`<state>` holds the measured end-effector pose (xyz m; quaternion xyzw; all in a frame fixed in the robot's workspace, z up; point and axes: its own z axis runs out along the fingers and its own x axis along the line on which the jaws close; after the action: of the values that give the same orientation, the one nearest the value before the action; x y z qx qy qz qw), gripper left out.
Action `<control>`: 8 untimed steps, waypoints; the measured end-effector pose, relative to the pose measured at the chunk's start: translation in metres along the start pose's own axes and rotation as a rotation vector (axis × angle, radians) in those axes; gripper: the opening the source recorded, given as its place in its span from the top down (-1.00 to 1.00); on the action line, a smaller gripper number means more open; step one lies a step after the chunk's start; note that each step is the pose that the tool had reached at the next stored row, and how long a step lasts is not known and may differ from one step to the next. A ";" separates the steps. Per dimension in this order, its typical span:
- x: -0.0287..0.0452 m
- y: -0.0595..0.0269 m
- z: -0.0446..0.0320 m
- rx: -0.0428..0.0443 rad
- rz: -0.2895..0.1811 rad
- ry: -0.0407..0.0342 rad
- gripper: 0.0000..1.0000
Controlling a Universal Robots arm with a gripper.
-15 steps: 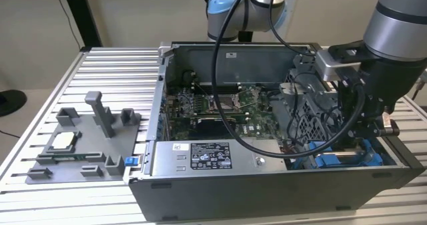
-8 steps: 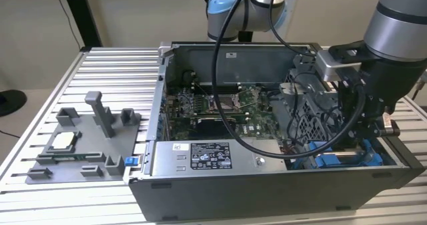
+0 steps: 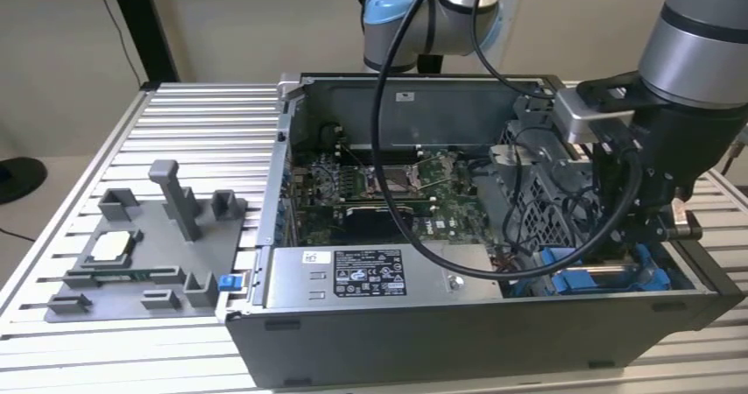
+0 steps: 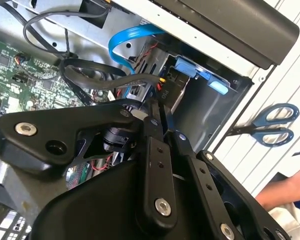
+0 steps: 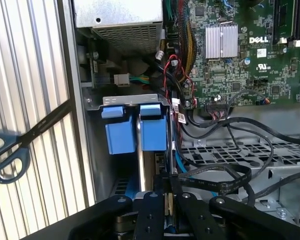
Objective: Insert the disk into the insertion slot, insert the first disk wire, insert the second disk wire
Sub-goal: 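Insert the second disk wire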
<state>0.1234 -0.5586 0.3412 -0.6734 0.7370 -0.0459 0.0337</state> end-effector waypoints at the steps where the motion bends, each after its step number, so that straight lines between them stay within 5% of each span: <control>1: 0.0000 0.0000 0.0000 0.0000 -0.001 -0.0001 1.00; 8: 0.0005 0.0002 0.0019 0.0000 -0.005 -0.0006 1.00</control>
<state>0.1233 -0.5591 0.3393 -0.6754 0.7353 -0.0458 0.0338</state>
